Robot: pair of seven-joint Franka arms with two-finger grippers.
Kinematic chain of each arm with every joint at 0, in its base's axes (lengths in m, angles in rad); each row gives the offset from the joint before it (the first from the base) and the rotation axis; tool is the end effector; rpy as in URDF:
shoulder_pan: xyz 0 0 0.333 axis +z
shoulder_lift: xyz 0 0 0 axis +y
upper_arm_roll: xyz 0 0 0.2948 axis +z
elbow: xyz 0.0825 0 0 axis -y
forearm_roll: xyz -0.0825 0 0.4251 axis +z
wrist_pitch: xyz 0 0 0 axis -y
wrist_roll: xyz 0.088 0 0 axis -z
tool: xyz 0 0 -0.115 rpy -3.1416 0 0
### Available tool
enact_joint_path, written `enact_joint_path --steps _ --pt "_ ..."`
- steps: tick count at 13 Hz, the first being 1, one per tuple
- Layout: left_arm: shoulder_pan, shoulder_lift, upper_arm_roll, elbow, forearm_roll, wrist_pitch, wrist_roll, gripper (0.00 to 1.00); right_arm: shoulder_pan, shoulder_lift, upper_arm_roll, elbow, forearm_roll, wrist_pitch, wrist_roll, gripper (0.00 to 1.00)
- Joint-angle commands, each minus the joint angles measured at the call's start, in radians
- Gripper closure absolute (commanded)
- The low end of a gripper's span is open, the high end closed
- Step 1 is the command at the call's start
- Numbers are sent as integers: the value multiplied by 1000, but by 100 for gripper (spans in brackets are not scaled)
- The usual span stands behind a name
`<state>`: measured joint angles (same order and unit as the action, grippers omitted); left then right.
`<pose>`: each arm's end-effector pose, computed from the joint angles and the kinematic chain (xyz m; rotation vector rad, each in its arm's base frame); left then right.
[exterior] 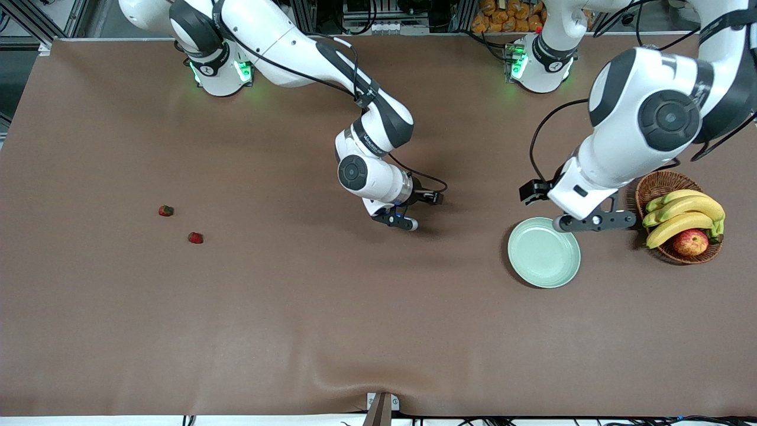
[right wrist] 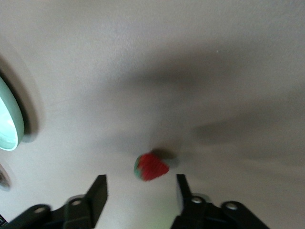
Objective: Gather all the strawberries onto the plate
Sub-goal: 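Set the strawberry down mid-table with the right gripper while the left gripper approaches, then grasp the strawberry with the left gripper while the right gripper grasps another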
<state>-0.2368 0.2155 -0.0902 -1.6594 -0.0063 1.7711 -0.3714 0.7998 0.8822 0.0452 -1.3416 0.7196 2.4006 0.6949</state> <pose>0.6159 -0.2061 0.4318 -3.1251 -0.0735 0.1649 0.5146 0.5819 0.1694 -2.5581 0.4800 0.3627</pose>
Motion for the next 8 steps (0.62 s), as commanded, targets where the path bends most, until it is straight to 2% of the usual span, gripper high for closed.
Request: enact_joint_path --steps 1,2,4,6,8 --pt "-18 13 -25 -29 -26 53 -67 0 -74 -43 -5 -33 -12 -21 -9 0" --pt "-28 21 -37 -36 -26 66 -117 0 -106 -74 -5 -48 -55 -53 -9 0" --pt "-65 34 -48 -66 -26 103 -203 0 -177 -150 -5 -51 -193 -214 -8 0" --pt "-107 33 -48 -149 -23 181 -288 0 -267 -230 -5 -51 -310 -393 -9 0" --pt "-156 31 -54 -232 -17 261 -378 0 -344 -299 -4 -68 -380 -545 -44 0"
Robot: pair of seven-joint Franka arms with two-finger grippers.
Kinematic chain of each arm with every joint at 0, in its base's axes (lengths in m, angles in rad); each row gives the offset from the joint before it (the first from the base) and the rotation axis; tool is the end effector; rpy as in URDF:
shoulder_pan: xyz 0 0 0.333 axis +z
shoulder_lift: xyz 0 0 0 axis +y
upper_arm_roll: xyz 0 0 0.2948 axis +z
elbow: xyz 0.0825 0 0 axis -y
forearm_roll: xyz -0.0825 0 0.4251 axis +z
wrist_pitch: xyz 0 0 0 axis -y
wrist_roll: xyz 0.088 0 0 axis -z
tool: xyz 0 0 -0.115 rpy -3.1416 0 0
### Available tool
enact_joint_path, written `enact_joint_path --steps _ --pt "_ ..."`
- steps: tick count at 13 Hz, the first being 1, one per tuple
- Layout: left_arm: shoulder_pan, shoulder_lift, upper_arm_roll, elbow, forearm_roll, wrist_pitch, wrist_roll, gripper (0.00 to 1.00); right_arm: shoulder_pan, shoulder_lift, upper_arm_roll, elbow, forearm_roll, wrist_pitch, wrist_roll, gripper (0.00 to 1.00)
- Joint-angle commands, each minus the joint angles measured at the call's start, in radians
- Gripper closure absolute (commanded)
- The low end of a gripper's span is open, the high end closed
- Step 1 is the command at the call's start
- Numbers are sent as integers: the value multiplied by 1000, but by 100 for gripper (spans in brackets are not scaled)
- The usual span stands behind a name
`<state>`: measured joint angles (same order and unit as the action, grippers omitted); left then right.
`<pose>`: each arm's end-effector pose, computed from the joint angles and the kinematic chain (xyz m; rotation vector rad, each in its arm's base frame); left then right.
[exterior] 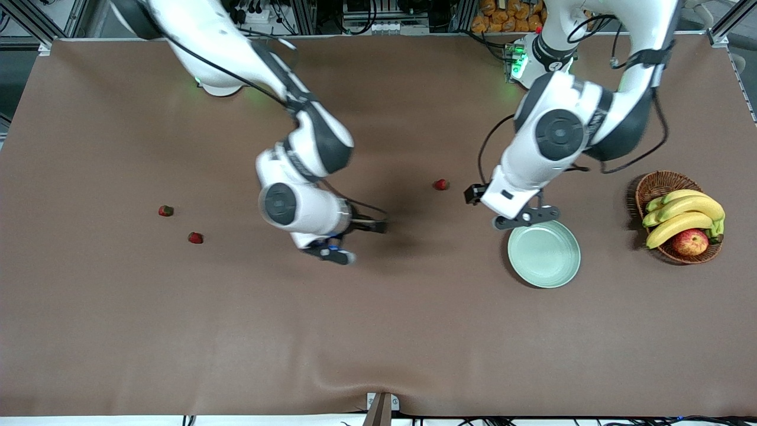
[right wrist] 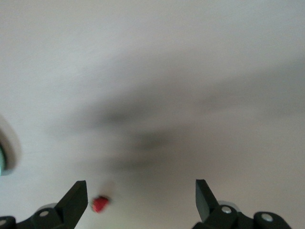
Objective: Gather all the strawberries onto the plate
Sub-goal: 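Grasp the strawberry with the left gripper while the right gripper grasps another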
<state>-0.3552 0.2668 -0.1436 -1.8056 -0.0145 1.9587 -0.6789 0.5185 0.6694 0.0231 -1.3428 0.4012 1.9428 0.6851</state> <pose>0.5668 -0.3059 0.3410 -3.1028 -0.2945 0.1884 0.6289 0.4090 0.2911 -2.8075 0.4370 0.3975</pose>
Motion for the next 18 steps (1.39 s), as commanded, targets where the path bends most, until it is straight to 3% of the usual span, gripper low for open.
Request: enact_joint_path --steps 1,7,10,14,18 --pt "-50 -21 -2 -125 -7 119 -127 0 -96 -120 17 -93 -94 -137 -94 0" --pt "-162 38 -4 -294 -1 350 -457 0 -328 -342 17 -369 -370 -165 -454 0" --pt "-182 100 -4 -296 45 384 -640 0 -403 -364 14 -467 -387 -147 -542 0" --pt "-203 166 -5 -294 152 408 -927 0 -459 -389 12 -650 -401 59 -605 0" --pt "-217 201 -5 -294 160 445 -1021 13 -529 -337 9 -711 -401 235 -659 0"
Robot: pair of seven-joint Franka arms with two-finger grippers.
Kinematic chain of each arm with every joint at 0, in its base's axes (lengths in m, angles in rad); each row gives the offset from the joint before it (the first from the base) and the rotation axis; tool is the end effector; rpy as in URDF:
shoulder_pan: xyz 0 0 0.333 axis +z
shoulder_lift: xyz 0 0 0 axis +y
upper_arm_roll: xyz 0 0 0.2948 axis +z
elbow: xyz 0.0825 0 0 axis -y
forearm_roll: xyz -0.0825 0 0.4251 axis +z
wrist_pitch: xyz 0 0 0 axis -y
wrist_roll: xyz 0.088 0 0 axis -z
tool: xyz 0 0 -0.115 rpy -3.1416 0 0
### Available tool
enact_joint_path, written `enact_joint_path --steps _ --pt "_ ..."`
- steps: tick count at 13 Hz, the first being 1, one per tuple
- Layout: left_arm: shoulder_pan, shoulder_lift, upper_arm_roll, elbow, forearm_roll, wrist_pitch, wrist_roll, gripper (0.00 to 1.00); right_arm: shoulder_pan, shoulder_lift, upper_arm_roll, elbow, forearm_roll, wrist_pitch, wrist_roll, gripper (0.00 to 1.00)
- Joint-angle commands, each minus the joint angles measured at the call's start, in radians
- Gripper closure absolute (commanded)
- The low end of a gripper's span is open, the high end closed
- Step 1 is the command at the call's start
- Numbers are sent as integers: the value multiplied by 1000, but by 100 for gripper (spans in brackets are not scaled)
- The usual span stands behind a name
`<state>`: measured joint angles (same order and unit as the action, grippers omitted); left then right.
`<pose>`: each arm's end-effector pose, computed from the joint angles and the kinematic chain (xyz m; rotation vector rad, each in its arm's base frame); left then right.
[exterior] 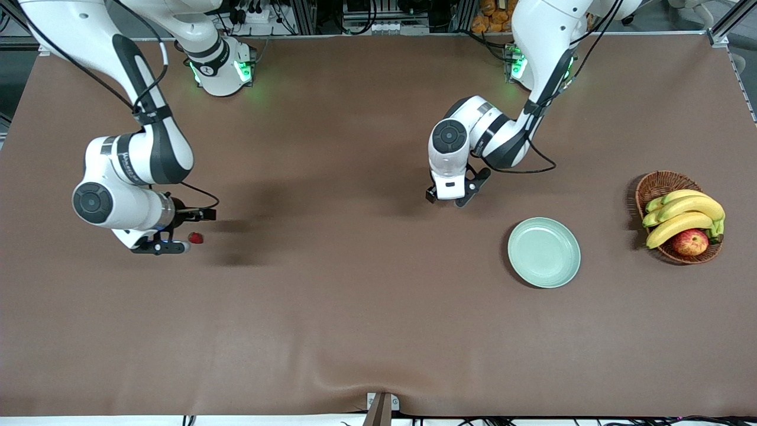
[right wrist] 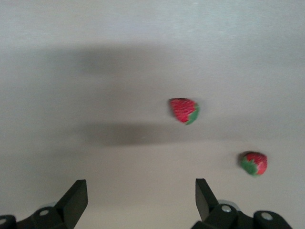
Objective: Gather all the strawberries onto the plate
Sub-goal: 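Grasp the strawberry with the left gripper while the right gripper grasps another, then place strawberry on plate with the left gripper while the right gripper carries another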
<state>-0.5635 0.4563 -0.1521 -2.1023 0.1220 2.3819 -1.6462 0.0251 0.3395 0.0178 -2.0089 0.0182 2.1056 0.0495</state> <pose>0.4315 -0.3792 0.1262 -2.7194 -1.2219 0.0843 0.5940 0.0266 0.2113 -3.1091 0.0281 0.3804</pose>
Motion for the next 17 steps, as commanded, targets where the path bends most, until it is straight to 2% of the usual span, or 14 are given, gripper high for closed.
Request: enact_joint_path --steps 1,2,3,5,7,9,10,12,13,14,16,17 --pt "-9 16 3 2 24 26 -64 18 -45 13 14 -45 -18 117 -34 0" --pt "-9 19 2 2 24 26 -67 26 -57 33 14 -42 -20 154 -43 0" --pt "-9 21 2 2 24 26 -67 41 -66 55 14 -42 -20 209 -57 0" --pt "-7 21 2 7 24 26 -69 100 -82 110 13 -40 -20 316 -114 0" --pt "-7 19 2 16 22 26 -78 100 -88 156 14 -33 -21 405 -131 0" --pt "4 -1 2 24 24 25 -58 100 -88 173 14 -33 -21 416 -132 0" --pt "11 -19 3 30 25 23 -50 100 -88 173 14 -33 -21 412 -131 3" --pt "49 -57 14 50 25 13 26 100 -88 180 14 -33 -24 399 -132 15" --pt "97 -77 14 53 28 11 108 100 -88 182 14 -33 -24 389 -132 22" --pt "146 -90 13 62 28 11 228 100 -88 182 14 -33 -24 375 -146 35" --pt "253 -102 11 77 28 11 444 100 -90 181 14 -33 -24 372 -184 65" --pt "304 -100 11 87 28 11 542 100 -90 181 14 -33 -24 370 -198 84"
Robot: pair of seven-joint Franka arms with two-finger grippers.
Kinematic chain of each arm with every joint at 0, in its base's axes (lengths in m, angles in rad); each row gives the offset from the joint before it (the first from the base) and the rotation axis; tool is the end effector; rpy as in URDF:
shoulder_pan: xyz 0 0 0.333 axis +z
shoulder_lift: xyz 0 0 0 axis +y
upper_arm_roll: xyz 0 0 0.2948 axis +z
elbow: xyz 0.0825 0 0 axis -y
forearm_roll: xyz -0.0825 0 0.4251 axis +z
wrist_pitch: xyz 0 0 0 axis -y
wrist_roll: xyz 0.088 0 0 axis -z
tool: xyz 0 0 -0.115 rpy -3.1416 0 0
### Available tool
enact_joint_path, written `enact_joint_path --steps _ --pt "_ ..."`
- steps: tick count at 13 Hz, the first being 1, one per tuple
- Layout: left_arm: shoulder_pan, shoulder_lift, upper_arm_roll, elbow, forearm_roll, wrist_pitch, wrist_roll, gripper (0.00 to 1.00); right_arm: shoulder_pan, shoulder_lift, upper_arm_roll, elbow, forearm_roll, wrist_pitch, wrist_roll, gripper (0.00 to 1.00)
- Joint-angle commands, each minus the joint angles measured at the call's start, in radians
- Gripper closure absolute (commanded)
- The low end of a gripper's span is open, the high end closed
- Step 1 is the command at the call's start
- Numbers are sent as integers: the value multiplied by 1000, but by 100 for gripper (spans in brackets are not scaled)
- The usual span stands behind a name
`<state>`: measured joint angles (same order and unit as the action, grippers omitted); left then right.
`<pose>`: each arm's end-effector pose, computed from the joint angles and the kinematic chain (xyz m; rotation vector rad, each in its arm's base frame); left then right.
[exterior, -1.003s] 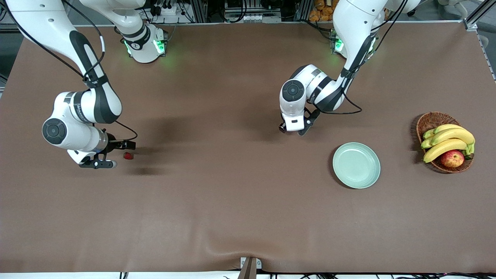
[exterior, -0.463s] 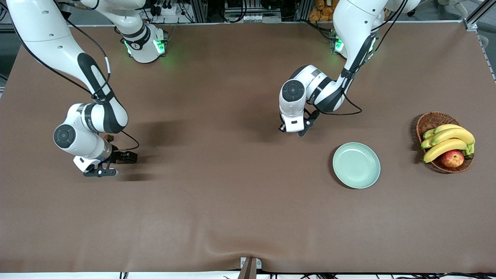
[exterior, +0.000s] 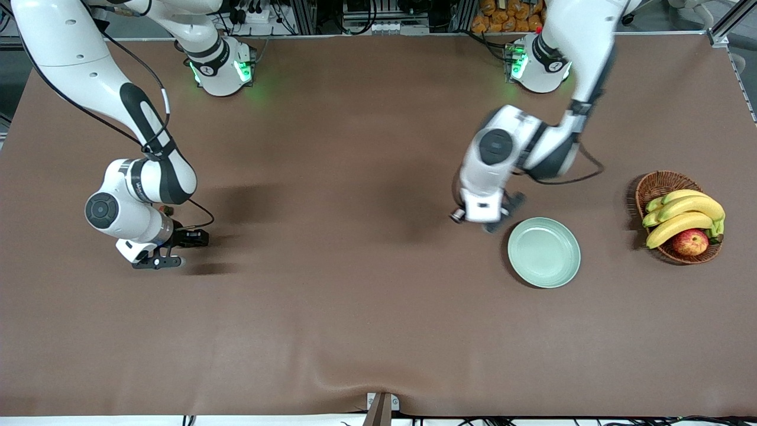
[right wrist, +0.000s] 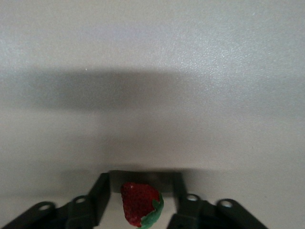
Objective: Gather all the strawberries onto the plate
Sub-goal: 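Place strawberry on plate with the left gripper while the right gripper carries another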
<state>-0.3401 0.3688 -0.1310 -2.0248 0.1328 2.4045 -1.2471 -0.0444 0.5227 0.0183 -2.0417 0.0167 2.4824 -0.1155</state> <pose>0.5553 -0.2814 0.2106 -2.9421 -1.0529 -0.0670 0.5979 -0.0151 0.1143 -3.1123 -0.1148 0.1253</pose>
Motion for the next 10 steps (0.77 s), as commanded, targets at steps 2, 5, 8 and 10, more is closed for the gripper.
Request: enact_joint_path --steps 2,5,8,10 --pt "169 -2 -10 24 18 -11 323 100 -12 -6 15 30 -20 -42 -46 100" --pt "251 33 -10 52 18 -11 492 100 81 -10 22 164 0 -138 -29 100" --pt "276 76 -7 95 19 -11 543 78 271 -1 20 231 121 -140 112 100" --pt "300 70 -9 101 19 -11 577 0 397 42 20 283 279 -137 261 100"
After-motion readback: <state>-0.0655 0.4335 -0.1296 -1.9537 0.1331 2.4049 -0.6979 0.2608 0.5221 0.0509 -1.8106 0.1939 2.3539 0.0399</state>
